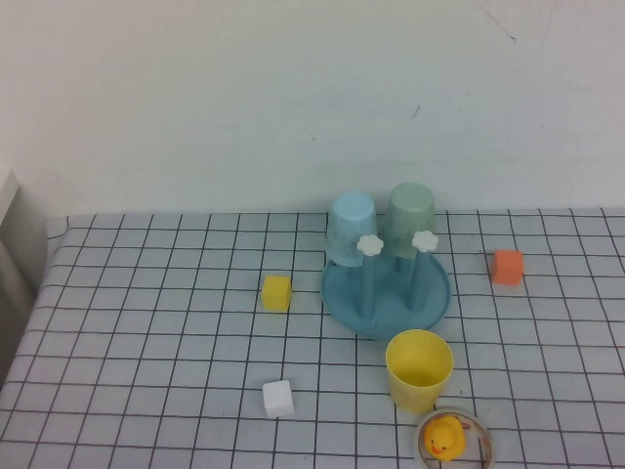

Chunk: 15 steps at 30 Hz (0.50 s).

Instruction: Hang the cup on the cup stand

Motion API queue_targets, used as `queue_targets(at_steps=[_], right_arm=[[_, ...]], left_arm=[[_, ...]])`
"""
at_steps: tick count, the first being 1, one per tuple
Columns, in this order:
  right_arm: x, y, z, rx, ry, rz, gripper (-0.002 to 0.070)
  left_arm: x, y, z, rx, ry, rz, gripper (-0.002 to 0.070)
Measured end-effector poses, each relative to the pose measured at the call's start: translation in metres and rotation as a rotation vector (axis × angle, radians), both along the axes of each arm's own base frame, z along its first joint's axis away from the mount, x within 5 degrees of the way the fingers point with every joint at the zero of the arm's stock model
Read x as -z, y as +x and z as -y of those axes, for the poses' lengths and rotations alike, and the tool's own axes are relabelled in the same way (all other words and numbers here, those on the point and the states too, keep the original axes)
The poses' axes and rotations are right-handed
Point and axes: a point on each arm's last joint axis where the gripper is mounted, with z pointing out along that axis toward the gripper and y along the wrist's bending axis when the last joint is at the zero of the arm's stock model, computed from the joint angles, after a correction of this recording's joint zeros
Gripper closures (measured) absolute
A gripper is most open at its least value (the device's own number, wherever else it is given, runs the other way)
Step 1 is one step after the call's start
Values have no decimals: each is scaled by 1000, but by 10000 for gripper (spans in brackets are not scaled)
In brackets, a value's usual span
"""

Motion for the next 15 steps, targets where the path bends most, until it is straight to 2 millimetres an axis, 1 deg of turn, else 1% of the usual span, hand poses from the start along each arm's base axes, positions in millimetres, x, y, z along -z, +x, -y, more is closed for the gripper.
queue_targets(at_steps=[11, 15], right_arm=[[-1, 0, 0, -1, -1, 12, 678], [-6, 3, 0, -7, -4, 91, 678]], left_arm=[[0, 0, -1, -3, 42, 8, 676], [-3, 2, -1, 0, 52, 68, 676]])
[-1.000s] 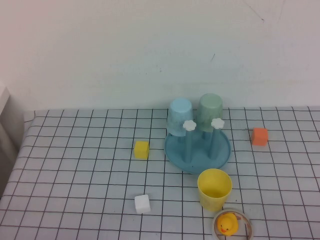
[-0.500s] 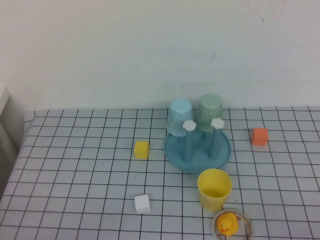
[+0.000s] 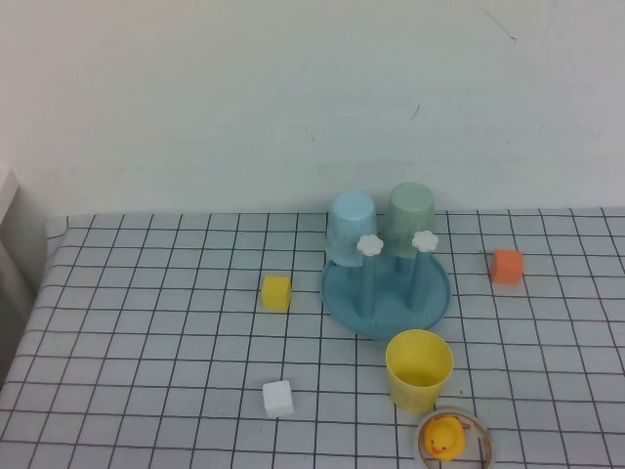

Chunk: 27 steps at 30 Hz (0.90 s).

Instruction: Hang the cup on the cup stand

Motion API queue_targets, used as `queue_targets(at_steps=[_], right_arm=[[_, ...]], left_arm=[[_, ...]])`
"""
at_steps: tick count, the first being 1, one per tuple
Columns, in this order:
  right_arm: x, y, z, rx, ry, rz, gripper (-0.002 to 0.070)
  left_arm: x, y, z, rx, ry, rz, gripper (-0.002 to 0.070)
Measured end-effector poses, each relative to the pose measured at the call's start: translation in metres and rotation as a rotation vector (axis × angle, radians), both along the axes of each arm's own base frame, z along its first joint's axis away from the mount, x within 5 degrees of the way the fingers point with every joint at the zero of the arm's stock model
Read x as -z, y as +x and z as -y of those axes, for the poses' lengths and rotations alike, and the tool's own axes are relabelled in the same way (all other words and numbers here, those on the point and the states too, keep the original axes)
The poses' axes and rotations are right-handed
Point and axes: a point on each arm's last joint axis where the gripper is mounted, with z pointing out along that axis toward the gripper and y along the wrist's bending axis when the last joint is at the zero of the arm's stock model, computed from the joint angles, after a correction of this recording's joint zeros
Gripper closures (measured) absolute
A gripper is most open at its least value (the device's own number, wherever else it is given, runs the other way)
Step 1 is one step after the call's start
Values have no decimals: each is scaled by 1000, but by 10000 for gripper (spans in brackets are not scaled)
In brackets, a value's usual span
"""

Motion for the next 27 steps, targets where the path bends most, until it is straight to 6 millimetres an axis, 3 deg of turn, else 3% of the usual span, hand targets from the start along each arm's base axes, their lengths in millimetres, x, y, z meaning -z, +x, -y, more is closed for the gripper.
queue_targets(at_steps=[3, 9, 17, 27], right_arm=[[-12, 2, -1, -14, -40, 132, 678], [-36, 1, -2, -29, -109, 388, 678], [-47, -1, -3, -33, -105, 519, 678], [-48, -1, -3, -31, -93, 530, 678]], left_arm=[[-13, 2, 1, 12, 15, 145, 676], [-54, -5, 6, 61, 39, 605, 676], [-83, -25, 10, 109, 45, 1000, 676], [-90, -33, 11, 124, 49, 1115, 676]])
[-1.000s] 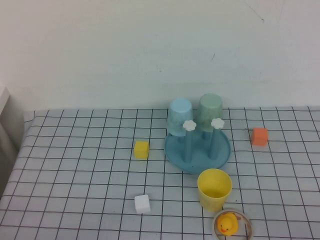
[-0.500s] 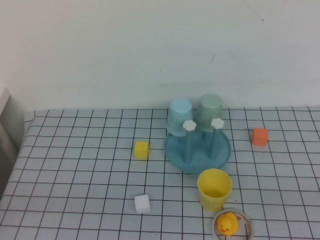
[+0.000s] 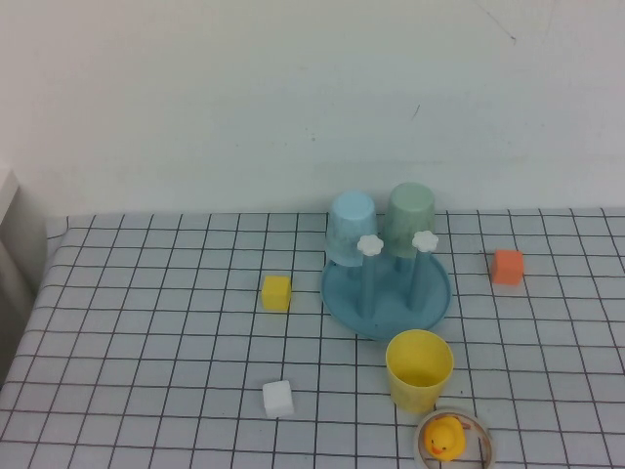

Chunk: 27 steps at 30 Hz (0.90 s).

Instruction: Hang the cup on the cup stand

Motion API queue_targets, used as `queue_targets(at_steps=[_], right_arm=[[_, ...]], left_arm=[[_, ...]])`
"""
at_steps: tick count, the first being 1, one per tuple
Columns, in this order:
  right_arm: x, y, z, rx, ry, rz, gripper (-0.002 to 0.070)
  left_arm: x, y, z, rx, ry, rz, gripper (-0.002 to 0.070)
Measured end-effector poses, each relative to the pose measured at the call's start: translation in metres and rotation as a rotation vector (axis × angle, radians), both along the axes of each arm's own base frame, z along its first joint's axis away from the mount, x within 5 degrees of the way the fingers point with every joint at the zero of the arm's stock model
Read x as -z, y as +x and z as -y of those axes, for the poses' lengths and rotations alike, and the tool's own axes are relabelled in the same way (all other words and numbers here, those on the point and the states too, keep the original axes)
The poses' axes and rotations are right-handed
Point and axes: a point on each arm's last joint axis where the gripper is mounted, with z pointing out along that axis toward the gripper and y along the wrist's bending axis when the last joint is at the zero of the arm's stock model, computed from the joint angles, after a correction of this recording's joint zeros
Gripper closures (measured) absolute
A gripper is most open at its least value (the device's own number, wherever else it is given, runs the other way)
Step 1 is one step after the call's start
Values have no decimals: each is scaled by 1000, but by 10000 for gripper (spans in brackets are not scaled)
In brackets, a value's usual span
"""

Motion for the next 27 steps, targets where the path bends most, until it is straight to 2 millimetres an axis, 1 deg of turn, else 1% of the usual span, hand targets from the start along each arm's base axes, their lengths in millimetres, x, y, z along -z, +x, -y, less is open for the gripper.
queue_targets(at_steps=[3, 5, 7, 10, 12, 14, 16, 17, 21, 25, 27], right_arm=[[1, 0, 0, 2, 1, -29, 678], [-3, 0, 1, 3, 20, -76, 678], [-15, -3, 1, -2, 60, -99, 678], [-40, -11, 1, -6, 98, -112, 678], [-55, -17, 1, -4, 108, -135, 678], [-65, -19, 1, 1, 113, -195, 678], [-72, -16, 1, 11, 93, -279, 678], [-78, -9, 1, 11, 59, -397, 678], [-80, 15, -2, -37, -42, -661, 678], [-68, 51, -8, -143, -117, -934, 678], [-60, 70, -10, -197, -127, -1026, 678]], left_arm=[[2, 3, -2, -15, -21, -44, 676], [5, 9, -3, -31, -24, -135, 676], [-1, 14, -5, -50, -33, -290, 676], [-21, 12, -9, -57, -93, -544, 676], [-32, 11, -10, -60, -112, -668, 676], [-39, 16, -11, -71, -115, -796, 676], [-40, 25, -11, -78, -117, -907, 676], [-36, 37, -10, -81, -121, -1021, 676], [-21, 58, -9, -71, -141, -1223, 676], [-7, 76, -7, -60, -162, -1355, 676], [2, 81, -6, -48, -181, -1420, 676]])
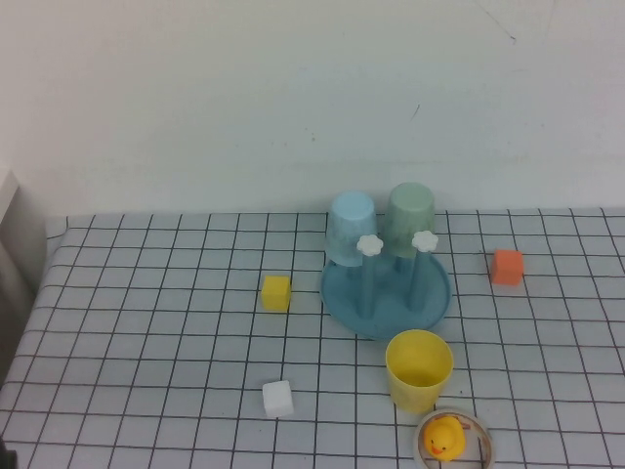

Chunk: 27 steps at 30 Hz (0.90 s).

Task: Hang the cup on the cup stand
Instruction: Pick up the cup from the table

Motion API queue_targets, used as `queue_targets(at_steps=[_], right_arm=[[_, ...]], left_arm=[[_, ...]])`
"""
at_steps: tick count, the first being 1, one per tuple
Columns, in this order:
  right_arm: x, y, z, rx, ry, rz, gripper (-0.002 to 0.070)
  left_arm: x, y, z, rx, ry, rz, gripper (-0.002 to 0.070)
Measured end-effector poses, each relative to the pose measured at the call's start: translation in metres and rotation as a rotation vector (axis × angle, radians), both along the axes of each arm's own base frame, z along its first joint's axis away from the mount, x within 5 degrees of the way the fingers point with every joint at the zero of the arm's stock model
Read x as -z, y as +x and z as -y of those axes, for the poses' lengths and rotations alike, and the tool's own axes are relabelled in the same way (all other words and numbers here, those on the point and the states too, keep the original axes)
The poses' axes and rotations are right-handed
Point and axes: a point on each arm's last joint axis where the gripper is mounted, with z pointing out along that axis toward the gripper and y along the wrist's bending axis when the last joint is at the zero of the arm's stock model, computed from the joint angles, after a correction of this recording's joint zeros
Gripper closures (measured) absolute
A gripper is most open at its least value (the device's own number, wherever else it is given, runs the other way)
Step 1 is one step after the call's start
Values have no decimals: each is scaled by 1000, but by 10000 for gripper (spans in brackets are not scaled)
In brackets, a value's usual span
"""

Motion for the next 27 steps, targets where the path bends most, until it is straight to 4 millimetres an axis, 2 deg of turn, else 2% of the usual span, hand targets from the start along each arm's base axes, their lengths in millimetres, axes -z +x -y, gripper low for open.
queue_targets(at_steps=[5, 6, 10, 13, 16, 20, 23, 27], right_arm=[[21, 52, -11, -150, 71, -167, 678], [33, 72, -16, -229, 80, -178, 678], [67, 109, -37, -357, 85, -220, 678], [87, 132, -67, -473, 43, -255, 678], [98, 151, -101, -586, -18, -254, 678], [107, 175, -133, -670, -51, -256, 661], [114, 194, -144, -648, -30, -271, 582], [126, 213, -152, -593, 10, -316, 354]], left_arm=[[7, 3, 3, 18, -26, -50, 676], [7, 3, 3, 25, -19, -49, 676], [7, 3, 3, 28, -26, -49, 676], [7, 3, 4, 27, -30, -49, 676], [7, 3, 4, 27, -34, -49, 676], [7, 3, 4, 27, -35, -49, 676], [7, 3, 4, 27, -35, -50, 676], [7, 2, 4, 28, -35, -58, 676]])
